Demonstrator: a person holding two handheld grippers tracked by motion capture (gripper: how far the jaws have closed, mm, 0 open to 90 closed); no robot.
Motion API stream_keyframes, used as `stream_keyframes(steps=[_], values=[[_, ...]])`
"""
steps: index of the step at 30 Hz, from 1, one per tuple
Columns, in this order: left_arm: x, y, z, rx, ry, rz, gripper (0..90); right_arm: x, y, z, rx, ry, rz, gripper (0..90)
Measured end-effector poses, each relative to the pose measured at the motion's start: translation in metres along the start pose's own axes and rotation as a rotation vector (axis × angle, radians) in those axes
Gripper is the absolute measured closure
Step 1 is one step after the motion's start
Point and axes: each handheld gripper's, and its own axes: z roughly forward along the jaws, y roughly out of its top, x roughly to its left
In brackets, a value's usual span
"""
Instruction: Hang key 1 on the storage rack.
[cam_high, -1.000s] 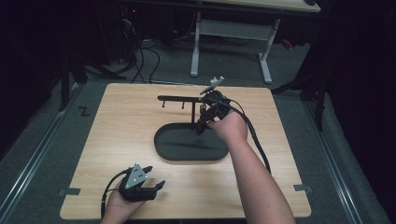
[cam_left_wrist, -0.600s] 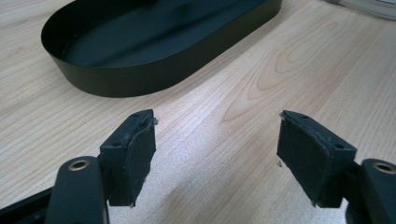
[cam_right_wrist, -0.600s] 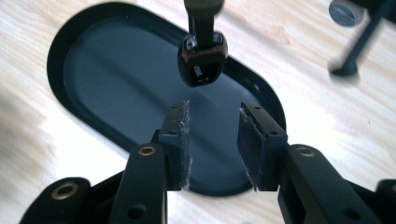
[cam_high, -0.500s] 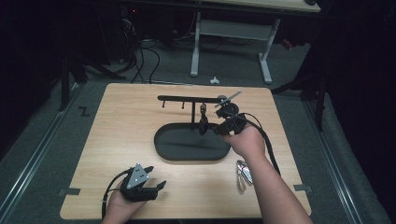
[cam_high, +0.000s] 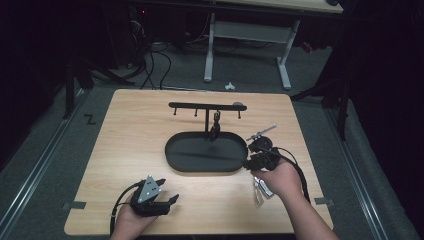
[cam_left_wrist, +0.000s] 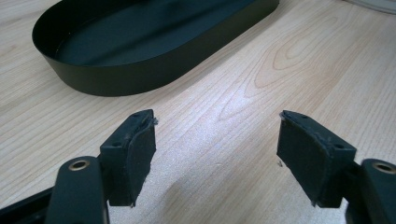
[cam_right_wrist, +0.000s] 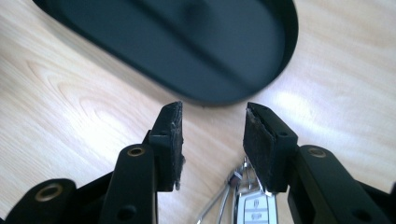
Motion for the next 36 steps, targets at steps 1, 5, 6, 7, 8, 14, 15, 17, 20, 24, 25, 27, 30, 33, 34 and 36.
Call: stream_keyframes(steps=[1, 5, 6, 7, 8, 14, 15, 17, 20, 24, 25, 27, 30, 33, 34, 36], values=[[0.000, 0.000, 0.000, 0.000, 0.001, 0.000, 28.5, -0.001, -0.003, 0.001, 0.001, 0.003, 0.003, 58.0], [-0.001, 0.000, 0.001, 0.003, -0.001, 0.001, 28.5, -0.007, -0.017, 0.010, 0.021, -0.002, 0.018, 58.0], [-0.001, 0.000, 0.001, 0.003, -0.002, 0.002, 28.5, -0.008, -0.019, 0.011, 0.024, -0.003, 0.020, 57.9], [-0.001, 0.000, 0.001, 0.004, -0.002, 0.002, 28.6, -0.009, -0.022, 0.013, 0.027, -0.003, 0.024, 57.8], [-0.001, 0.000, 0.001, 0.006, -0.003, 0.003, 28.6, -0.011, -0.024, 0.015, 0.032, -0.004, 0.028, 57.8], [-0.001, 0.000, 0.001, 0.008, -0.004, 0.005, 28.7, -0.018, -0.039, 0.026, 0.058, -0.016, 0.043, 58.1], [-0.001, 0.000, 0.001, 0.008, -0.004, 0.005, 28.7, -0.020, -0.041, 0.028, 0.064, -0.019, 0.055, 58.1], [-0.001, 0.000, 0.001, 0.007, -0.004, 0.006, 28.6, -0.024, -0.045, 0.032, 0.069, -0.029, 0.061, 58.4], [-0.001, 0.000, 0.001, 0.007, -0.004, 0.008, 28.7, -0.031, -0.050, 0.036, 0.077, -0.041, 0.083, 58.4], [-0.001, -0.001, 0.001, 0.009, -0.004, 0.008, 28.7, -0.044, -0.057, 0.044, 0.092, -0.050, 0.132, 58.3], [-0.001, -0.001, 0.001, 0.012, -0.005, 0.009, 28.7, -0.046, -0.058, 0.046, 0.093, -0.048, 0.142, 58.3], [-0.001, -0.001, 0.001, 0.012, -0.005, 0.009, 28.7, -0.049, -0.059, 0.050, 0.094, -0.045, 0.150, 58.6], [-0.001, -0.001, 0.001, 0.012, -0.005, 0.009, 28.7, -0.050, -0.057, 0.056, 0.101, -0.039, 0.154, 59.4], [-0.001, -0.001, 0.001, 0.010, -0.003, 0.007, 28.7, -0.050, -0.055, 0.058, 0.095, -0.016, 0.169, 64.9], [-0.001, -0.001, 0.001, 0.010, -0.003, 0.007, 28.7, -0.051, -0.054, 0.058, 0.094, -0.010, 0.165, 66.5], [-0.001, -0.001, 0.001, 0.011, -0.003, 0.006, 28.7, -0.050, -0.054, 0.058, 0.094, -0.011, 0.164, 67.7]])
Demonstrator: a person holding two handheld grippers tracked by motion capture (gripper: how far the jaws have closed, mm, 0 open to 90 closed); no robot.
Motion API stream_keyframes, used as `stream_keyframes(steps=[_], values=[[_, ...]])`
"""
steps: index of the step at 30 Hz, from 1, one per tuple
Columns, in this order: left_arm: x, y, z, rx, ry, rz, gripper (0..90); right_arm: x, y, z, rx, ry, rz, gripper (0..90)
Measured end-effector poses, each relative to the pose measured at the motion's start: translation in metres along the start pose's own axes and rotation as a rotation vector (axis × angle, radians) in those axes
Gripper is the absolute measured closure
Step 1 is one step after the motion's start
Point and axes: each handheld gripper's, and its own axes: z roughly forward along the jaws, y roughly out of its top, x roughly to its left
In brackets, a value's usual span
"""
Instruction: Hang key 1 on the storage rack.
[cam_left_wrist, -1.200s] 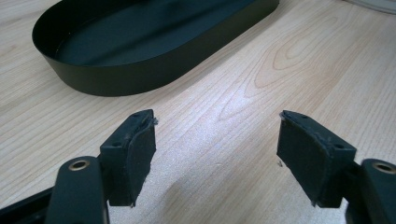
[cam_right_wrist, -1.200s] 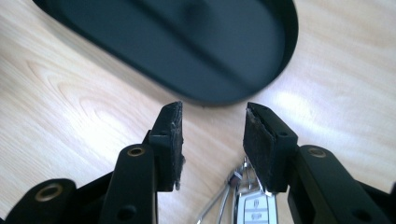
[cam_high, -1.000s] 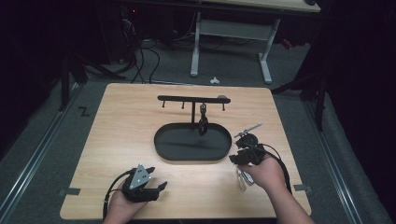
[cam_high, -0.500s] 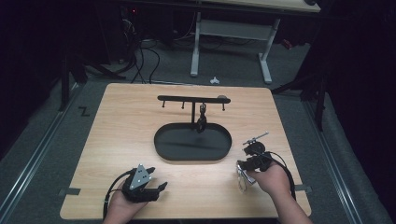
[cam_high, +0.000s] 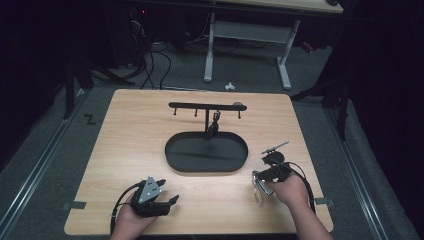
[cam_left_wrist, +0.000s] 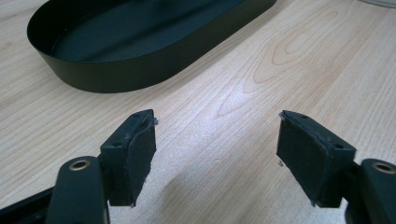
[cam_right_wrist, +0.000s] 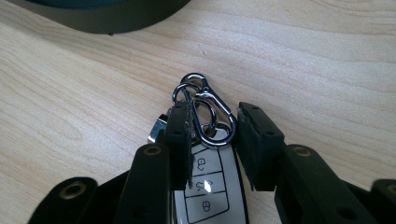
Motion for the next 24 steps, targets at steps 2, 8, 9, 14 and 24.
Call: stream_keyframes(steps=[2, 8, 9, 14, 24], values=[[0.000, 0.000, 0.000, 0.000, 0.000, 0.000, 28.7, 0.000, 0.000, -0.001, 0.006, 0.005, -0.005, 69.0], [0.000, 0.000, 0.000, 0.007, -0.004, 0.005, 28.7, 0.002, 0.000, -0.004, 0.001, -0.005, -0.011, 69.3], [0.000, 0.000, 0.000, 0.007, -0.004, 0.005, 28.7, 0.003, 0.001, -0.005, -0.001, -0.008, -0.014, 69.3], [-0.001, 0.000, 0.001, 0.005, -0.004, 0.003, 28.7, 0.007, 0.006, -0.012, -0.018, -0.013, -0.030, 69.3], [-0.002, 0.000, 0.001, 0.013, -0.011, 0.011, 28.7, 0.013, 0.027, -0.014, -0.033, -0.036, -0.045, 71.8]])
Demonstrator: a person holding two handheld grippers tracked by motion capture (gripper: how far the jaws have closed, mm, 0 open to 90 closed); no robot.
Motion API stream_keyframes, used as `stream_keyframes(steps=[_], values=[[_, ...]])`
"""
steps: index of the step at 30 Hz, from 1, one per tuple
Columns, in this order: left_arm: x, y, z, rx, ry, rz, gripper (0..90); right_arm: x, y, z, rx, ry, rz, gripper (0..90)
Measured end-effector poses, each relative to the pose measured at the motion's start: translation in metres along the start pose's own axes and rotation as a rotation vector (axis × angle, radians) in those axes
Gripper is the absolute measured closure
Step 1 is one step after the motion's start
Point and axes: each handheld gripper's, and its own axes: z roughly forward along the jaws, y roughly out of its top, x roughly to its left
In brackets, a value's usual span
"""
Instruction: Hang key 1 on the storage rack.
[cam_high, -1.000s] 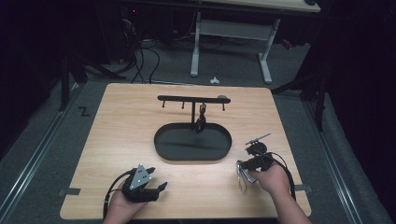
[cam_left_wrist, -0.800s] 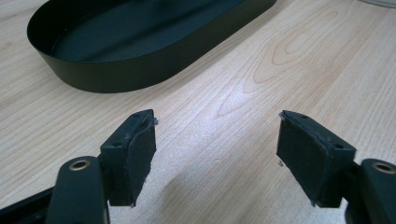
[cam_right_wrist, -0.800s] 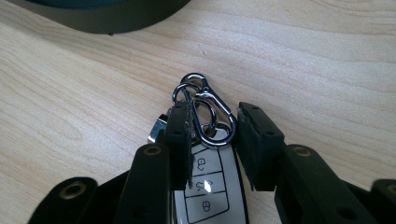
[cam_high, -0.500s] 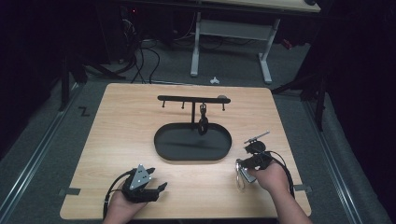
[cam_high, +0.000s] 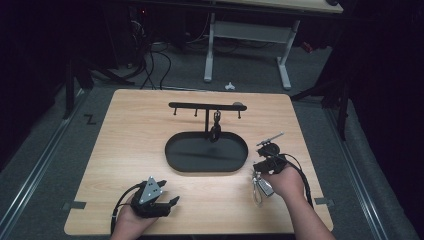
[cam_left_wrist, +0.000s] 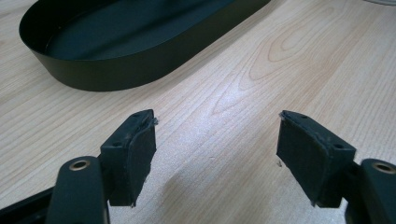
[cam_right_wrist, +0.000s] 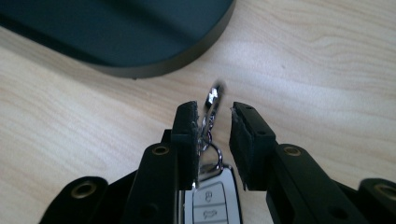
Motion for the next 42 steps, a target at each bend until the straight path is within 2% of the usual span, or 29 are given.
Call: stream_keyframes(steps=[7, 19, 22, 23, 27, 33, 42], values=[[0.001, 0.000, -0.001, -0.007, 0.004, -0.005, 28.7, 0.005, 0.012, 0.010, 0.016, -0.015, 0.001, 71.5], [0.001, 0.000, -0.001, -0.006, 0.007, -0.005, 28.7, 0.006, 0.012, 0.016, 0.050, -0.009, 0.016, 65.4], [0.001, 0.000, -0.001, -0.004, 0.006, -0.005, 28.7, 0.006, 0.012, 0.020, 0.070, -0.016, 0.018, 65.5], [0.001, 0.000, -0.001, -0.004, 0.006, -0.005, 28.7, 0.005, 0.012, 0.022, 0.064, -0.006, 0.022, 65.6], [0.002, 0.000, -0.001, -0.005, 0.006, -0.006, 28.7, 0.004, 0.012, 0.028, 0.095, -0.003, 0.041, 66.9], [0.002, 0.000, -0.002, -0.010, 0.009, -0.008, 28.7, 0.000, 0.009, 0.034, 0.107, -0.005, 0.056, 68.8], [0.002, 0.000, -0.002, -0.010, 0.009, -0.008, 28.7, 0.000, 0.006, 0.036, 0.087, -0.004, 0.044, 72.7]])
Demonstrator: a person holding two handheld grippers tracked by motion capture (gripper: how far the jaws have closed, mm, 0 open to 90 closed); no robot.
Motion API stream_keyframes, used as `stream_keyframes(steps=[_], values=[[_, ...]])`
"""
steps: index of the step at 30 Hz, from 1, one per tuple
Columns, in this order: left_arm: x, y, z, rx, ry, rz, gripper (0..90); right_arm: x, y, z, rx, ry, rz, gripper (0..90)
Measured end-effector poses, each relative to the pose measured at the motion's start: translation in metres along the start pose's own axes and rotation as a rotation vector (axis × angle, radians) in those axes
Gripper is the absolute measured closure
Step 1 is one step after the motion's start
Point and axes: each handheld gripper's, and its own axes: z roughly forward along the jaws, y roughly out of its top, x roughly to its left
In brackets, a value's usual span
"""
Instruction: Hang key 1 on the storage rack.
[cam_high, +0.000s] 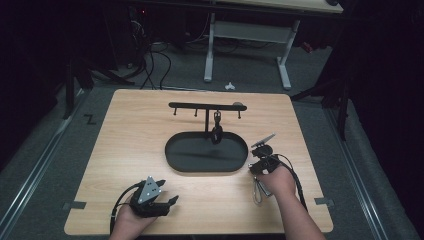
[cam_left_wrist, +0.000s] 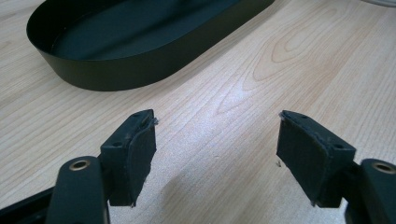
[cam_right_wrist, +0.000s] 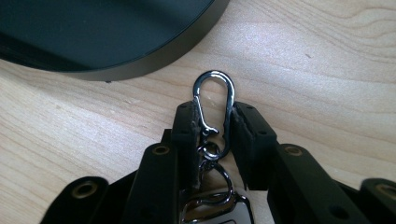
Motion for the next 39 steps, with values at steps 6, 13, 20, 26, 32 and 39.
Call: stream_keyframes(steps=[6, 13, 20, 26, 32, 39], values=[[0.0000, 0.0000, 0.0010, 0.006, -0.003, 0.001, 28.8, 0.0023, -0.0015, -0.0035, -0.009, -0.009, -0.028, 86.3], [0.0001, -0.0001, 0.0012, 0.006, -0.003, 0.000, 28.8, 0.0036, -0.0030, -0.0009, 0.011, 0.002, -0.054, 85.9], [0.0000, 0.0000, 0.0008, 0.004, -0.004, 0.000, 28.8, 0.0019, -0.0039, -0.0015, 0.017, 0.028, -0.042, 85.4], [0.0000, 0.0002, 0.0009, 0.002, -0.008, -0.005, 29.0, 0.0051, -0.0026, -0.0014, 0.028, 0.017, -0.061, 82.0], [-0.0004, 0.0005, 0.0012, 0.004, -0.009, -0.006, 29.2, 0.0030, -0.0029, -0.0014, 0.027, 0.036, -0.045, 81.6], [-0.0003, 0.0007, 0.0013, 0.005, -0.011, -0.007, 29.7, -0.0009, -0.0042, -0.0008, 0.010, 0.046, -0.055, 86.3]])
